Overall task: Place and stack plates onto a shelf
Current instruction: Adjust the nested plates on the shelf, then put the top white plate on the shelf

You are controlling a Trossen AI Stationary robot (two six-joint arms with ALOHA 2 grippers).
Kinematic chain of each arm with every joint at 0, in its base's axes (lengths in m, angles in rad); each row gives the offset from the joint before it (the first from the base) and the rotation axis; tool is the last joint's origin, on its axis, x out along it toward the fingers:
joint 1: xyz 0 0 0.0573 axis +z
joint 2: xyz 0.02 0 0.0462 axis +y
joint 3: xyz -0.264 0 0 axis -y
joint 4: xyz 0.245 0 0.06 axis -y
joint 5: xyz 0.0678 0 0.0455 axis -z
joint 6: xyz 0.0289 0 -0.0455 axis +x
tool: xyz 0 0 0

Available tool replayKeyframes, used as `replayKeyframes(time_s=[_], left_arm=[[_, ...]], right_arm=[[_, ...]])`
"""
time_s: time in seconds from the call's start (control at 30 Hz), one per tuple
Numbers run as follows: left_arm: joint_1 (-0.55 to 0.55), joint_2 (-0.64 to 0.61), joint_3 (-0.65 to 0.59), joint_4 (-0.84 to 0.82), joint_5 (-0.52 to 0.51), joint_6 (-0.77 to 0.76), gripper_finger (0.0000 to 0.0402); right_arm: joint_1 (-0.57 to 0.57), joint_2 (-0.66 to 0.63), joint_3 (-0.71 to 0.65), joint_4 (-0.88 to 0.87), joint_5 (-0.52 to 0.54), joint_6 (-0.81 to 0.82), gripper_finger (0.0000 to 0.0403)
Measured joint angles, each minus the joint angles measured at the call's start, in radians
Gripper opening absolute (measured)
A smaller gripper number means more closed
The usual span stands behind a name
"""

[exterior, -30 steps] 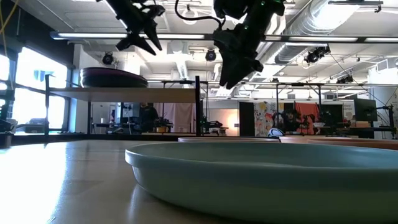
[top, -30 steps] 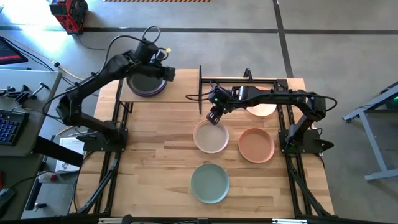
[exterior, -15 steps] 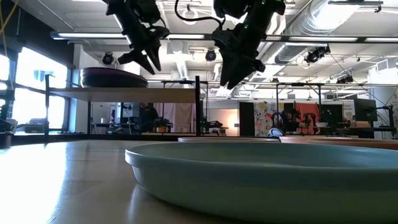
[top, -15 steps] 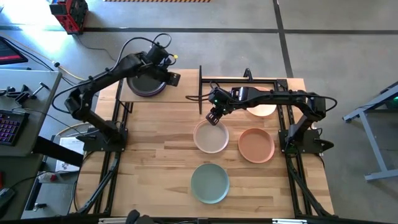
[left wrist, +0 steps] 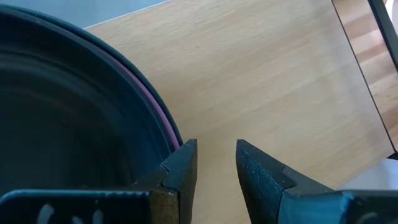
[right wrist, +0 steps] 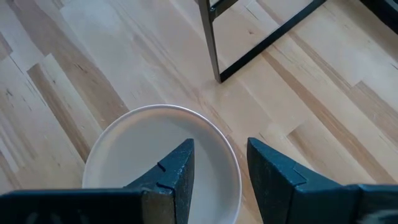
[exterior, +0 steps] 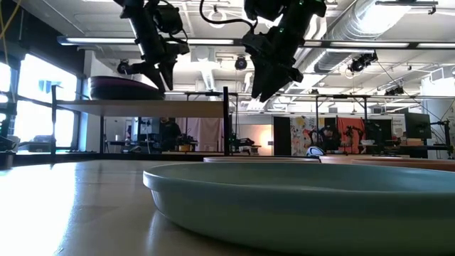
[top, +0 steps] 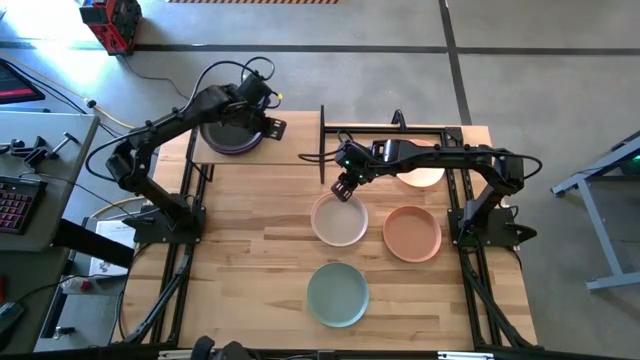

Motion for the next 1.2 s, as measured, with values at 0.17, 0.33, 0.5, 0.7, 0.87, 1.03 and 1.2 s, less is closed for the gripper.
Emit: replayKeyframes(time_s=[0.17, 0.33, 0.5, 0.7, 0.87, 1.03, 1.2], left_arm=[[0.000, 0.000, 0.000, -0.006, -0.003, 0.000, 0.0101], [0.001, 0.000, 0.000, -0.075, -0.047, 0.000, 0.0101], [0.001, 0.000, 0.000, -0.116, -0.081, 0.000, 0.0101], [0.001, -0.001, 0.000, -0.121, -0.082, 0.000, 0.0101], [0.001, -0.021, 0.008, -0.105, -0.078, 0.019, 0.0101], [0.001, -0.050, 0.083, -0.094, -0.071, 0.039, 0.0101], [-0.021, -0.091, 0.141, -0.090, 0.022, 0.099, 0.0101]], right_arm=[[0.000, 0.000, 0.000, 0.001, 0.002, -0.002, 0.0126], [0.000, 0.000, 0.000, 0.001, 0.002, -0.002, 0.0126], [0.000, 0.000, 0.000, 0.005, 0.001, -0.002, 0.0126], [0.000, 0.000, 0.000, 0.017, 0.001, -0.002, 0.0126], [-0.001, 0.000, 0.000, 0.017, 0.001, -0.025, 0.0126], [-0.013, 0.000, 0.000, 0.016, 0.017, -0.008, 0.0126], [-0.051, 0.000, 0.000, -0.077, -0.002, -0.011, 0.0126]])
